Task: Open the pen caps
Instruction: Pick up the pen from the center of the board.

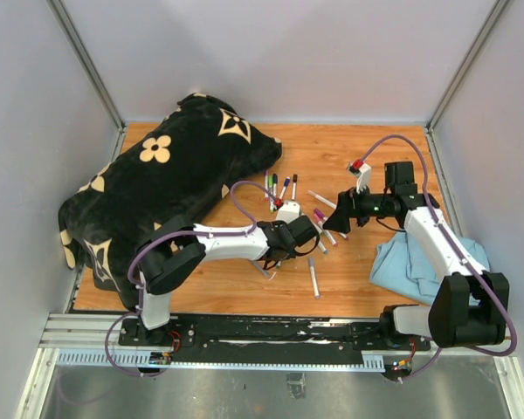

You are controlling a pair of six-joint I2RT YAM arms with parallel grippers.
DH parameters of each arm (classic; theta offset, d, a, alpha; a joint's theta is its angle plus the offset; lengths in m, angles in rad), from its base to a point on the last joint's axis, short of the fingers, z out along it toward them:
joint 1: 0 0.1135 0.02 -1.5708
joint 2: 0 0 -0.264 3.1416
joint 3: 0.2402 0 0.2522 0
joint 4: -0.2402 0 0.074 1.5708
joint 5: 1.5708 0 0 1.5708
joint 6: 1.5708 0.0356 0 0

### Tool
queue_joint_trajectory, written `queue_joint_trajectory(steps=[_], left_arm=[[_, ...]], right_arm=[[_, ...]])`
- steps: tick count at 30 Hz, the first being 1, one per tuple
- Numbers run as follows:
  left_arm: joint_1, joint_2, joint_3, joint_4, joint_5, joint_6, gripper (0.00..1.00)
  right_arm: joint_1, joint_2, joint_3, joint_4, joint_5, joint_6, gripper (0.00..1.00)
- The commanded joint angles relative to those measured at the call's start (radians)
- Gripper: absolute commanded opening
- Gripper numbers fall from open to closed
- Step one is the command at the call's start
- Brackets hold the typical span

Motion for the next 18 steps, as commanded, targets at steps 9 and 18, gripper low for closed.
queue_joint_trajectory(steps=[9, 18], left_arm=[[0.042, -0.225, -0.181, 0.314, 0.046, -0.021, 0.00], [0.056, -0.375, -0.349, 0.655, 0.104, -0.084, 0.00]], right_arm=[[0.038, 0.010, -0.266, 0.676, -0.299, 0.507, 0.88], [0.161, 0.053, -0.280, 0.719, -0.265, 0.530, 0.87]])
